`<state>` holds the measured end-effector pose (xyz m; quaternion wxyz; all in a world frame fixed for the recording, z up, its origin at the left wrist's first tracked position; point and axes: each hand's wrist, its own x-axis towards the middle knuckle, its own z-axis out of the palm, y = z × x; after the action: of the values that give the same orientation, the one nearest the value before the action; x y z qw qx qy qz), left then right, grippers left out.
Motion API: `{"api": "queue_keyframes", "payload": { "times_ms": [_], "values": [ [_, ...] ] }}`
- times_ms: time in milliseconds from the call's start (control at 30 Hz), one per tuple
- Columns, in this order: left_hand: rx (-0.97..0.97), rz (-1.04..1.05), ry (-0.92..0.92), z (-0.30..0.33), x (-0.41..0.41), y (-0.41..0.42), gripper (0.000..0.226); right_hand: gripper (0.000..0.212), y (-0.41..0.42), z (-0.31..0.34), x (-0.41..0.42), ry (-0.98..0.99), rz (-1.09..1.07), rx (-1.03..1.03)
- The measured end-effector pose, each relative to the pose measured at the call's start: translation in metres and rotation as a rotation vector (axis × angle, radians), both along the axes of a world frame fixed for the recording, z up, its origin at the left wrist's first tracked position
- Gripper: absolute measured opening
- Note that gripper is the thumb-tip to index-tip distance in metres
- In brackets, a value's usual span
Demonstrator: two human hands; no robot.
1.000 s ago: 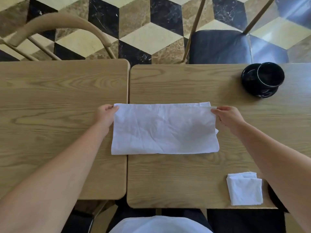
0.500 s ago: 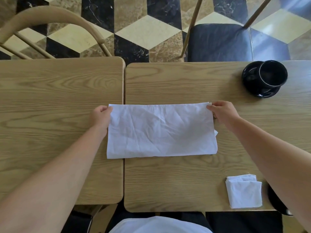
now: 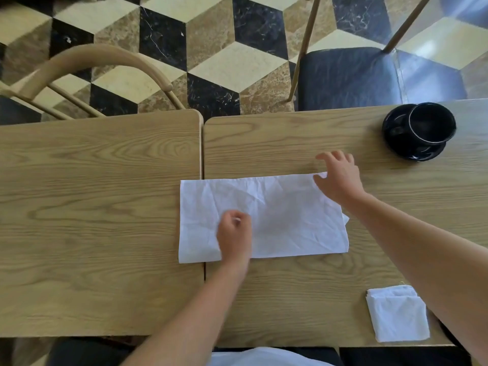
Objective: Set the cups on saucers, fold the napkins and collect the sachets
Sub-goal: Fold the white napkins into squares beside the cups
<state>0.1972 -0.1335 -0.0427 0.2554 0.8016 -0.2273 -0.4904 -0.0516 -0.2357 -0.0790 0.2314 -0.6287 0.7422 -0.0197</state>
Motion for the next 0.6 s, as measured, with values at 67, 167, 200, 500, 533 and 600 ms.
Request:
{"api": "queue_keyframes", "payload": {
  "times_ms": [67,167,200,500,533,600],
  "values": [
    [0.34,0.201,0.458,-0.001,-0.044,0.02,0.02,0.045,-0.006,0.001,0.005,0.047,0.065,0.078],
    [0.607,0.532,0.924,-0.005,-0.086,0.032,0.04,0.042,-0.013,0.002,0.009,0.075,0.063,0.167],
    [0.634,0.579,0.972,-0.007,-0.096,0.034,0.046,0.041,-0.015,0.002,0.01,0.093,0.074,0.187],
    [0.679,0.741,0.878,-0.005,-0.122,0.025,0.033,0.024,-0.016,0.012,0.018,0.35,0.294,0.311],
    [0.663,0.733,0.857,-0.003,-0.121,0.025,0.027,0.021,-0.015,0.015,0.017,0.344,0.293,0.29],
    [0.569,0.733,0.861,0.003,-0.115,0.026,0.018,0.016,-0.013,0.025,0.017,0.331,0.275,0.253]
  ]
}}
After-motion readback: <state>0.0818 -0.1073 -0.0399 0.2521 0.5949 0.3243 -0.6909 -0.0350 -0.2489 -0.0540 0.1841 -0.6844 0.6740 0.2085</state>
